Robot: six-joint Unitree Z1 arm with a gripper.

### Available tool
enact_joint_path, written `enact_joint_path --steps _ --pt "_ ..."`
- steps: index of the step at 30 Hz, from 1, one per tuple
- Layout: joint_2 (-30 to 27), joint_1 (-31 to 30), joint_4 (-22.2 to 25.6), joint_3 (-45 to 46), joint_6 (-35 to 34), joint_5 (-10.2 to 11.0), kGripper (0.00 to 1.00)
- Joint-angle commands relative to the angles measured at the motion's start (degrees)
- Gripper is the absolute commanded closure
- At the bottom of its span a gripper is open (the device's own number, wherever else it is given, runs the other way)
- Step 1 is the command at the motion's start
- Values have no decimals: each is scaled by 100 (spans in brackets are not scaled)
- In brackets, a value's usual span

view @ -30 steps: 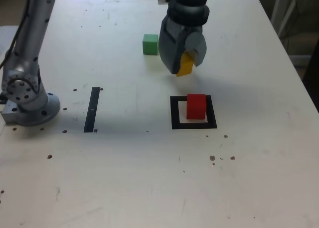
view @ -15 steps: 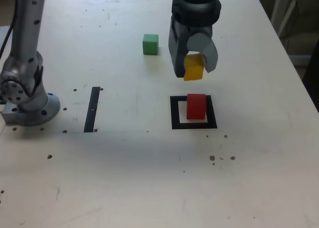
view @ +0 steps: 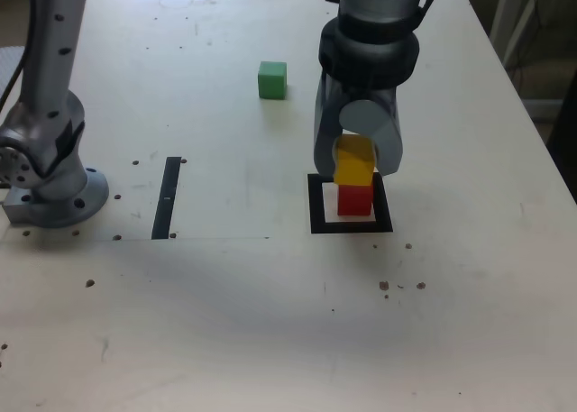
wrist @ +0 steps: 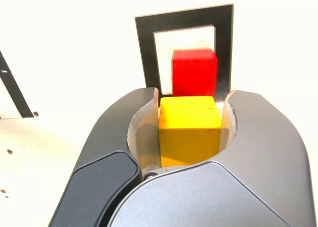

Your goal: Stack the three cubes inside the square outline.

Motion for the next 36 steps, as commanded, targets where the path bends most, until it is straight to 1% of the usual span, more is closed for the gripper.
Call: enact_joint_path --steps 1,8,23,32,33,36 --pt "6 198 14 78 54 11 72" --pt "4 430 -26 186 109 48 72" --pt "62 357 -211 272 75 -182 70" --pt "146 356 -401 330 83 -257 70" --pt "151 356 -419 338 85 -264 70" --pt "153 356 -426 339 98 -267 64"
